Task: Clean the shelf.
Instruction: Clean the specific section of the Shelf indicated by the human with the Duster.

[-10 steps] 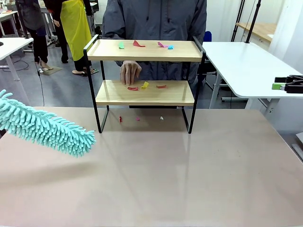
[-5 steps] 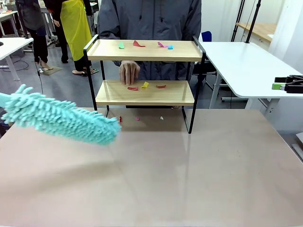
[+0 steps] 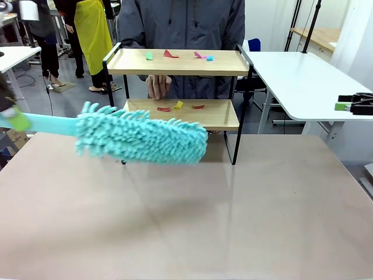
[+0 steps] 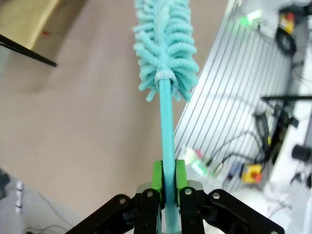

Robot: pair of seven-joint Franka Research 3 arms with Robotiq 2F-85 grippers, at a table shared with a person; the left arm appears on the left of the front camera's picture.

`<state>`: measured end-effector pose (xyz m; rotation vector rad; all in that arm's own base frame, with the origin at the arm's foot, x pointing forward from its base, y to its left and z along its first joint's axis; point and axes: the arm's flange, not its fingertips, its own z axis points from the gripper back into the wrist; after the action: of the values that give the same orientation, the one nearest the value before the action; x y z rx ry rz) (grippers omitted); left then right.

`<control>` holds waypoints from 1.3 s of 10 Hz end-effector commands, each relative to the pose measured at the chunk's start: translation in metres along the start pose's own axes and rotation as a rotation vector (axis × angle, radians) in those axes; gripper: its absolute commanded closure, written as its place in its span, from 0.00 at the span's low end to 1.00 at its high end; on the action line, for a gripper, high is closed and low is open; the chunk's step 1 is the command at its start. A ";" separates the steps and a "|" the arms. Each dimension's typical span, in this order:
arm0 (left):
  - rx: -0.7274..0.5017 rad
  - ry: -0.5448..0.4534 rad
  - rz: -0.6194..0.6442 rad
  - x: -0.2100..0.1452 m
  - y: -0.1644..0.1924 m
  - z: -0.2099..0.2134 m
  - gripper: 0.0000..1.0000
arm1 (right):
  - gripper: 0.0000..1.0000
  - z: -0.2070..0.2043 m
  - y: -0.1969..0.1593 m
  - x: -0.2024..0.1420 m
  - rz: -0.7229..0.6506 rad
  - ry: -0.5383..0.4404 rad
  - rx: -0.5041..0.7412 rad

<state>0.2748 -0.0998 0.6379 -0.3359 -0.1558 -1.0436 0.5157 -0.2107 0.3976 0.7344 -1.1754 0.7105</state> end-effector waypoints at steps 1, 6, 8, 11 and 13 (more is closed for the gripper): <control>0.074 -0.093 0.122 0.020 -0.022 -0.030 0.87 | 0.00 -0.001 0.001 0.003 0.005 -0.001 0.001; 0.143 -0.168 0.233 0.050 -0.036 -0.050 0.87 | 0.00 -0.001 0.001 0.003 0.005 -0.001 0.001; 0.143 -0.168 0.233 0.050 -0.036 -0.050 0.87 | 0.00 -0.001 0.001 0.003 0.005 -0.001 0.001; 0.165 -0.227 0.330 0.073 -0.044 -0.074 0.87 | 0.00 -0.001 0.001 0.003 0.005 -0.001 0.001; 0.145 -0.284 0.390 0.084 -0.041 -0.086 0.87 | 0.00 -0.001 0.001 0.003 0.005 -0.001 0.001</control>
<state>0.2758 -0.2075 0.5967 -0.3262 -0.3686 -0.6459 0.5158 -0.2106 0.3977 0.7346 -1.1756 0.7109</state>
